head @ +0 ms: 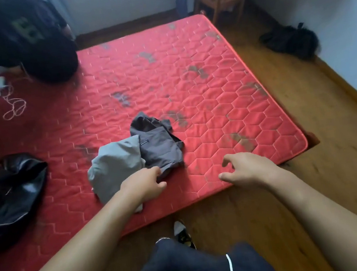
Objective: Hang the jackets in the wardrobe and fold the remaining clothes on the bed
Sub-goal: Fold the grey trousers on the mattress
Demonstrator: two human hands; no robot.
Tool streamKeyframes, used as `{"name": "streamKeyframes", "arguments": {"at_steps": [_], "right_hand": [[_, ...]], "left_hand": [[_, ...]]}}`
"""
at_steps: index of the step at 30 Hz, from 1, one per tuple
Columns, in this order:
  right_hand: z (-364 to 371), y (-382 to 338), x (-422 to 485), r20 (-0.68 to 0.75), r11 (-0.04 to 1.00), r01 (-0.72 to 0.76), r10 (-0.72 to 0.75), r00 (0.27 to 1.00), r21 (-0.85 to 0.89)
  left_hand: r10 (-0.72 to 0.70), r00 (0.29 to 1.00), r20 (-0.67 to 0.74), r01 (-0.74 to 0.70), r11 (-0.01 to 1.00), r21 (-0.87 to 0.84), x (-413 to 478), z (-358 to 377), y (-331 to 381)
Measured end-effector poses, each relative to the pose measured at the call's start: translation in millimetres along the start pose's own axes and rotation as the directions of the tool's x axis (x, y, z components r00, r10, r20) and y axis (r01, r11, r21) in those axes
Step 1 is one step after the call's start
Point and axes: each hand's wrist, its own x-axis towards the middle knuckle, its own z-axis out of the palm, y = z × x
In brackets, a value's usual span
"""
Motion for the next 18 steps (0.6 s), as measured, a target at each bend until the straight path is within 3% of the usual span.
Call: {"name": "streamKeyframes", "arguments": {"at_steps": [6, 11, 18], "right_hand": [[-16, -25, 80, 0.113, 0.982, 0.168, -0.158, 0.981, -0.087], [-20, -62, 154, 0.222, 0.902, 0.371, -0.323, 0.92, -0.221], [60, -134, 255, 0.349, 0.813, 0.547, -0.462, 0.815, -0.2]], "left_hand": [[-0.166, 0.985, 0.051, 0.17, 0.982, -0.08, 32, -8, -23], [-0.359, 0.929, 0.094, 0.369, 0.919, -0.141, 36, 13, -47], [-0.496, 0.827, 0.264, 0.549, 0.813, -0.194, 63, 84, -108]]}}
